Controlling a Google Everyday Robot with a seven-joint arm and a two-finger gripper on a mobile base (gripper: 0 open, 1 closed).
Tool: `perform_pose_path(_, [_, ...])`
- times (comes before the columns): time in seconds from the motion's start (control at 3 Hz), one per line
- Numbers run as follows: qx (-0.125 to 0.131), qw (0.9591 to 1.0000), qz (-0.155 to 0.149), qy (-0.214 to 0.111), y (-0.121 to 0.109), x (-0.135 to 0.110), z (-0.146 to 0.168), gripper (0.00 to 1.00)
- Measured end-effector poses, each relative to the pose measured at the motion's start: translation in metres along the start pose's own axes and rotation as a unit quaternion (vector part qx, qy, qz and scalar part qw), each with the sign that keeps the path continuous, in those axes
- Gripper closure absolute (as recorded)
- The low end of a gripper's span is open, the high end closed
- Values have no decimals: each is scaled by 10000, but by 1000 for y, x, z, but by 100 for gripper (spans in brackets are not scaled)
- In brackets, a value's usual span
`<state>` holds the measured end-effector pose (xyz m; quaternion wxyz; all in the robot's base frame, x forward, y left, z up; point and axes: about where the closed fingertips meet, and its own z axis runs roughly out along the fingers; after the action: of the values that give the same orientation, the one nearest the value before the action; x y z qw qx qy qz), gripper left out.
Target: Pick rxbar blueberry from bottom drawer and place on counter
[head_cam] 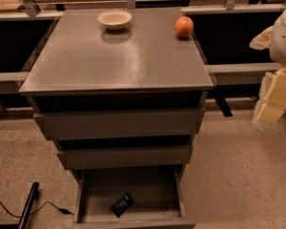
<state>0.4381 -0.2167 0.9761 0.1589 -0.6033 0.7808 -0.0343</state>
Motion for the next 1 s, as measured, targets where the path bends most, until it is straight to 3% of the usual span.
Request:
perform_pose_path(0.33, [0, 10000, 0, 0, 0, 0, 0, 0])
perform_pose_path(0.67, [-60, 9984, -524, -189, -1, -29, 31, 0])
perform_pose_path(1.0, [-342, 9907, -1255, -393, 10, -81, 103, 0])
